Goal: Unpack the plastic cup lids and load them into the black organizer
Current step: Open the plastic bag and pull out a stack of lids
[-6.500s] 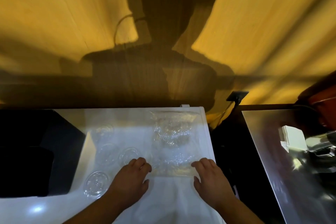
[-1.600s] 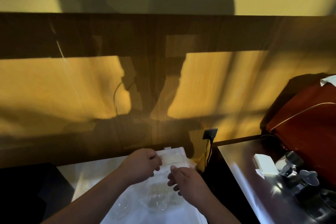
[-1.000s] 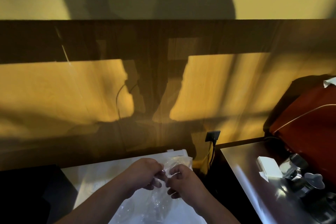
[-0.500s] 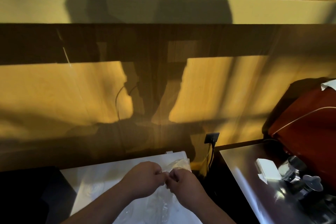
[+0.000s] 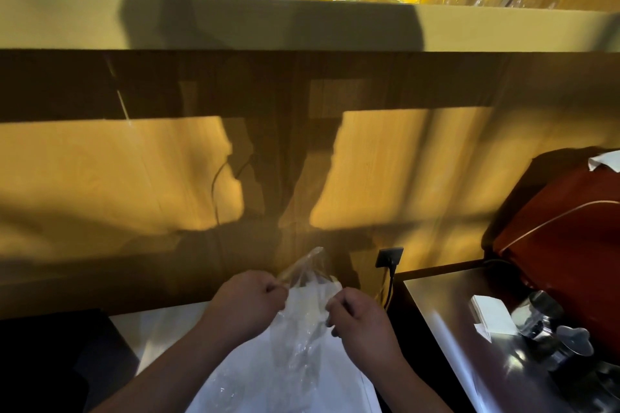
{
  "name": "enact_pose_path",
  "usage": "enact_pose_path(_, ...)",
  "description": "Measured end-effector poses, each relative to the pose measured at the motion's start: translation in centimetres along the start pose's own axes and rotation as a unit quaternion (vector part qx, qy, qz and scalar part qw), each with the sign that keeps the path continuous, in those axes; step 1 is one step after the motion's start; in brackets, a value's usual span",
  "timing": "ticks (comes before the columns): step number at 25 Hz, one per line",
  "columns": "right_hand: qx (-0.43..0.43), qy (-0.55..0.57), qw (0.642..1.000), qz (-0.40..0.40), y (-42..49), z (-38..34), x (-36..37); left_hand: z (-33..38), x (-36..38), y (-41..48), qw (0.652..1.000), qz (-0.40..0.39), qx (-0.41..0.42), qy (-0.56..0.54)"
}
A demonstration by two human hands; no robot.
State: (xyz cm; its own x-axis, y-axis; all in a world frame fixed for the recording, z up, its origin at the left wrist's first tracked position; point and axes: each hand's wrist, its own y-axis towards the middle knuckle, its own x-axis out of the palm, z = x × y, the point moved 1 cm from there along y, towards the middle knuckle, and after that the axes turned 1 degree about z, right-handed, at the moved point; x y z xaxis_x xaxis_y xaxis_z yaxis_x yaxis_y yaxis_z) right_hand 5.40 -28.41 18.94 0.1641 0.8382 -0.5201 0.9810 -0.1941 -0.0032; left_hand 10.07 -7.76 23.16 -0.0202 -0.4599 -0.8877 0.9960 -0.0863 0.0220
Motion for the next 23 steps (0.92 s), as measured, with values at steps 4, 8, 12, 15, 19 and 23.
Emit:
enact_pose_path(4, 0.051, -0.097, 0.994, -0.022, -0.9, 0.9, -0.1, -1.8, 0.2, -0.5, 0.989, -0.014, 0.015, 0.15)
enact_pose_path(8, 0.078, -0.095, 0.992, 0.011, -1.1, 0.8, -0.9, -1.9, 0.3, -0.9, 0.992, -0.046, -0.001, 0.122)
enact_pose_path(12, 0.172, -0.098, 0.972, -0.127, -1.9, 0.1, -0.6, -1.4, 0.5, -1.9, 0.984, -0.148, -0.014, 0.1)
enact_pose_path(15, 0.142, -0.087, 0.967, -0.193, -2.4, -0.2, -1.0, -1.0, 0.1, -1.9, 0.988, -0.146, -0.014, 0.045)
enact_pose_path(19, 0.116, -0.069, 0.983, -0.124, -2.1, -0.4, -2.7, -1.2, -1.2, -1.8, 0.994, -0.073, -0.007, 0.076)
enact_pose_path(23, 0.123, -0.148, 0.972, -0.135, -2.4, 0.1, -2.5, -1.2, -1.3, -2.3, 0.99, -0.089, 0.001, 0.112)
